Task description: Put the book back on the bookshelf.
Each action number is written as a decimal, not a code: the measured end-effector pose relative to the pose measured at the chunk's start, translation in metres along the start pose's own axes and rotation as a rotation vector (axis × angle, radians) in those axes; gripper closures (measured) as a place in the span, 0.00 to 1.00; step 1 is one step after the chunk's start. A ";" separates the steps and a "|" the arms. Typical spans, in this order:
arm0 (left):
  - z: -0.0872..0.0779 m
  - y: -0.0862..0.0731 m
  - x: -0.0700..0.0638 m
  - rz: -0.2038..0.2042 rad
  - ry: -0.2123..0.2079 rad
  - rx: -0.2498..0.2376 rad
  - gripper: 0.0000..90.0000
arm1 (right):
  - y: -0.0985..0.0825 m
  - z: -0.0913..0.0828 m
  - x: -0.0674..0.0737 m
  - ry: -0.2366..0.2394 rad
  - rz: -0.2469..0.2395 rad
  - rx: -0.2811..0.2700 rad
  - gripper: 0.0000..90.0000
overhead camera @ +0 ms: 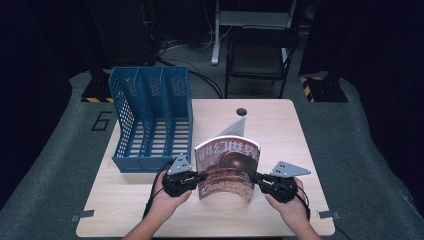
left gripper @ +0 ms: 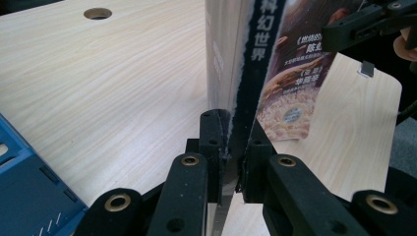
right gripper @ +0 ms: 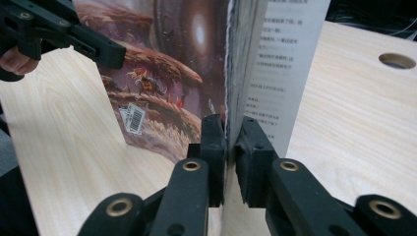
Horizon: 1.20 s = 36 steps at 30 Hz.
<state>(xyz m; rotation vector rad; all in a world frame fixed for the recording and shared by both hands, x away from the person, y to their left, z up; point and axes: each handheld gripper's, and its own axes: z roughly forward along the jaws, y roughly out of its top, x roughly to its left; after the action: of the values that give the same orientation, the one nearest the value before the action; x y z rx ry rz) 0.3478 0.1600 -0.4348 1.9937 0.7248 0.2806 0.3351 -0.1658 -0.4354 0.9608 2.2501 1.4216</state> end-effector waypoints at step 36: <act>-0.022 0.046 -0.008 -0.001 -0.048 0.058 0.63 | -0.017 -0.005 -0.005 0.079 0.031 0.014 0.92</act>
<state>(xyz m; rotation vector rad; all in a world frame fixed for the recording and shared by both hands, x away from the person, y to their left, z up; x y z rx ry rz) 0.3482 0.1541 -0.3830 2.0482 0.7103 0.2129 0.3295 -0.1777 -0.4482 0.9642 2.3134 1.4834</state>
